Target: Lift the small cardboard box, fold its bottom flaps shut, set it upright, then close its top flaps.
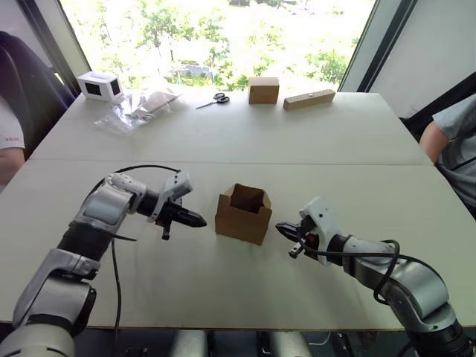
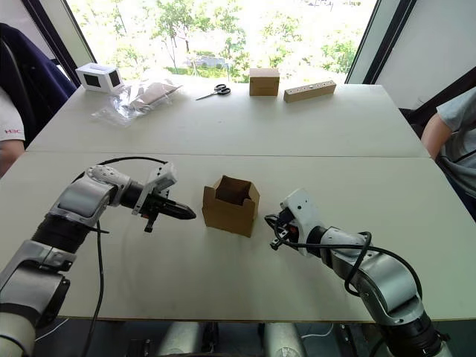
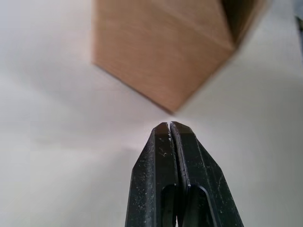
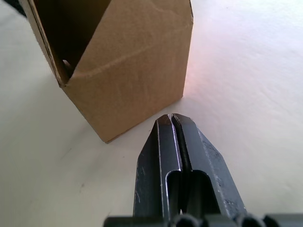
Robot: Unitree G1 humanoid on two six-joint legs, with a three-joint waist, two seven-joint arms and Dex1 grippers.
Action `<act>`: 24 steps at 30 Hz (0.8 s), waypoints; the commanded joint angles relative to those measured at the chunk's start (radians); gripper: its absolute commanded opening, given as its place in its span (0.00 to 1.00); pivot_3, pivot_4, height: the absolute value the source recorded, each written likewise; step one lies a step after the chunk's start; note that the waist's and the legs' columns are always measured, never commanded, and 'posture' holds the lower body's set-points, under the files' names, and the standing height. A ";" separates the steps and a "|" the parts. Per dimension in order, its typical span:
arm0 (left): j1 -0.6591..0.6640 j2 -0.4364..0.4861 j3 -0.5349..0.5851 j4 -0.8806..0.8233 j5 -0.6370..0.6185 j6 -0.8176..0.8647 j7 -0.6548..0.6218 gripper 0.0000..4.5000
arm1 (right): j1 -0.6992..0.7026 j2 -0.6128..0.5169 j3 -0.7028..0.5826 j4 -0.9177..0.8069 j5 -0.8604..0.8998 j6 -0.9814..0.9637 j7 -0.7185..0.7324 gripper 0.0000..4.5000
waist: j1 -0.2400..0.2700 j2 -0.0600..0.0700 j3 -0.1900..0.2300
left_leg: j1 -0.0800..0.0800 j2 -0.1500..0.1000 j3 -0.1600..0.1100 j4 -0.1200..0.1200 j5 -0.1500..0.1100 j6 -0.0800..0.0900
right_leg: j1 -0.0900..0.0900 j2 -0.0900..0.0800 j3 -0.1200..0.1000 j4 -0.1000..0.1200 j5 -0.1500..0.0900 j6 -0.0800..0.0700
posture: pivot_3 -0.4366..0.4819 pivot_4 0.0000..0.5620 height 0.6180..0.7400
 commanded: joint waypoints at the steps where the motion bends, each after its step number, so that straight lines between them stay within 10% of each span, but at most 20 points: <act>1: -0.013 -0.017 0.011 -0.021 -0.009 -0.003 0.005 0.00 | -0.002 0.019 0.005 -0.044 -0.007 -0.004 -0.001 0.00 | -0.002 0.000 0.000 | 0.000 0.000 0.000 0.000 0.000 0.000 | 0.000 0.000 0.000 0.000 0.000 0.000 | 0.48 0.27 1.00; 24: -0.008 0.012 0.074 -0.138 -0.104 0.088 -0.046 0.00 | -0.053 0.037 -0.082 0.049 -0.115 -0.159 0.019 0.00 | -0.001 0.000 0.000 | 0.000 0.000 0.000 0.002 0.000 0.000 | 0.000 0.001 0.000 0.000 0.000 -0.001 | 0.48 0.27 1.00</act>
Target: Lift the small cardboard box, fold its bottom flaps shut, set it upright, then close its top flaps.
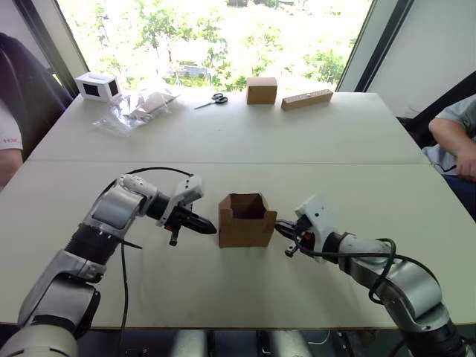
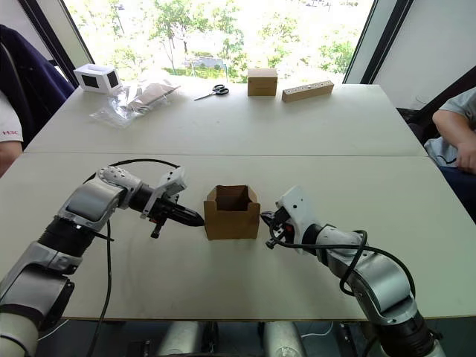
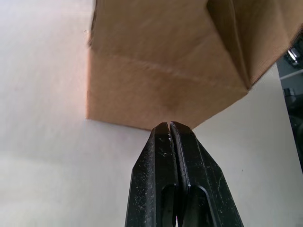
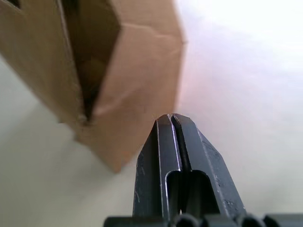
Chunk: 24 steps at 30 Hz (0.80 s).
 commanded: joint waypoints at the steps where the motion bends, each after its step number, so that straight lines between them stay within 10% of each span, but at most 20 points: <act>1: -0.044 -0.005 0.099 0.012 -0.063 0.012 0.028 0.00 | -0.038 0.016 -0.082 0.013 -0.002 -0.093 0.018 0.00 | 0.000 0.000 0.000 | 0.000 0.000 0.000 0.000 0.000 0.000 | 0.000 0.000 0.000 0.000 0.000 0.000 | 0.48 0.27 1.00; 24: -0.020 -0.104 0.037 -0.002 -0.039 -0.022 0.159 0.00 | -0.122 0.030 0.114 0.190 -0.093 -0.231 0.267 0.00 | 0.001 0.001 -0.001 | 0.005 0.000 0.000 0.001 0.000 0.000 | 0.006 0.000 0.000 -0.001 0.001 0.001 | 0.48 0.27 1.00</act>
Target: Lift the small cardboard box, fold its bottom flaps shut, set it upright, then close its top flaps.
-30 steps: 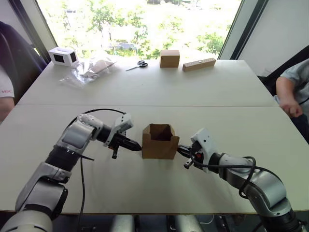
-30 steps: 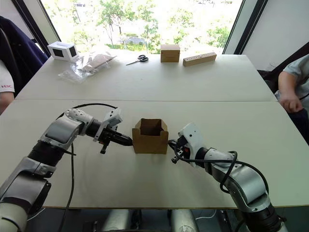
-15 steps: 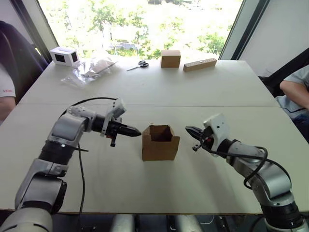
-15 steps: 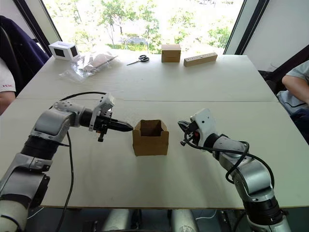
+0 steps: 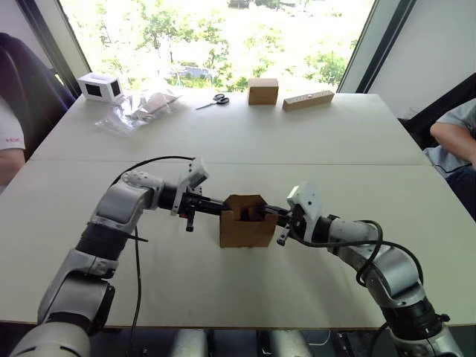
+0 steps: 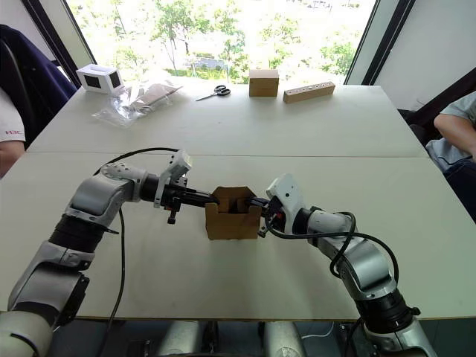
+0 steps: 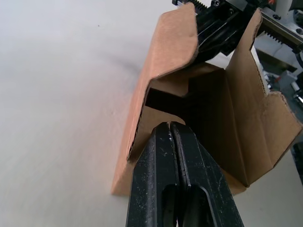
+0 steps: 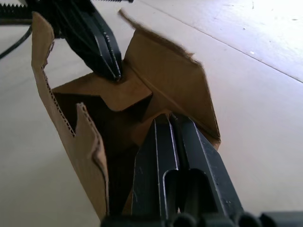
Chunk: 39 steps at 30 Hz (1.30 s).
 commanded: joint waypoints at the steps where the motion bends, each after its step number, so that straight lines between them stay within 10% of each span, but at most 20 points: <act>1: -0.002 0.001 -0.028 0.008 0.030 -0.009 0.013 0.00 | 0.005 -0.008 0.007 0.031 -0.023 0.004 0.010 0.00 | 0.000 0.000 0.000 | 0.001 0.000 0.000 0.000 0.000 0.000 | 0.001 0.000 0.000 0.000 0.000 0.000 | 0.48 0.27 1.00; 18: -0.098 0.021 0.140 0.059 -0.129 0.145 0.026 0.00 | -0.005 0.013 -0.232 -0.305 0.169 0.045 -0.060 0.00 | 0.000 0.000 0.000 | -0.005 0.000 0.000 0.000 0.000 0.000 | -0.005 0.000 0.000 0.000 0.002 0.004 | 0.48 0.27 1.00; 39: -0.176 -0.137 0.022 0.345 0.024 -0.072 -0.024 0.00 | 0.011 -0.046 0.043 -0.151 0.032 -0.061 0.066 0.00 | -0.001 0.000 0.000 | -0.005 -0.001 0.000 0.000 0.000 0.000 | -0.005 0.001 0.000 -0.001 0.000 0.000 | 0.48 0.27 1.00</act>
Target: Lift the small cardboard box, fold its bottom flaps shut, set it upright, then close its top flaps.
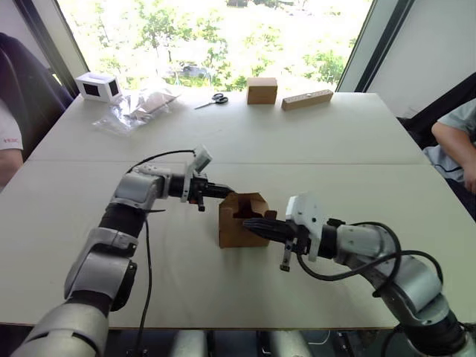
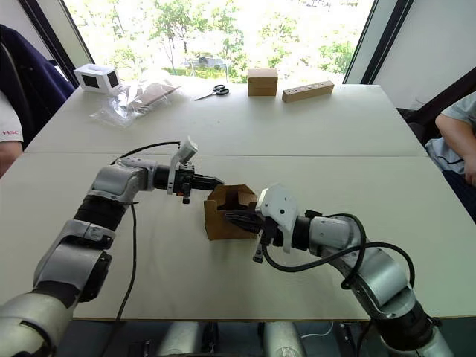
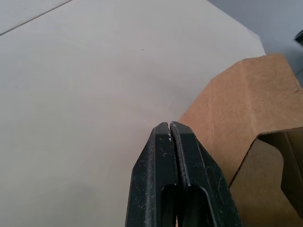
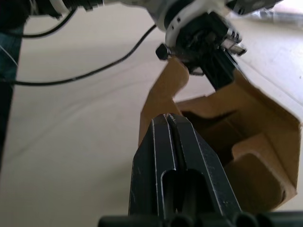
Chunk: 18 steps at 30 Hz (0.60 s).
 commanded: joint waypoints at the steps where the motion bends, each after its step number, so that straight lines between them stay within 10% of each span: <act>1: 0.000 0.001 -0.015 -0.050 0.006 -0.023 -0.047 0.00 | -0.027 0.030 0.010 0.060 -0.040 -0.068 0.010 0.00 | -0.001 0.000 0.000 | 0.000 0.000 0.000 0.000 0.000 0.000 | 0.000 0.000 0.000 0.000 0.000 0.000 | 0.48 0.27 1.00; 18: 0.023 0.020 0.023 -0.066 0.034 -0.049 -0.038 0.00 | -0.033 0.061 0.070 0.156 -0.140 -0.115 0.047 0.00 | -0.001 0.000 0.000 | 0.000 0.000 0.000 0.000 0.000 0.000 | 0.000 0.000 0.000 0.000 0.000 0.001 | 0.48 0.27 1.00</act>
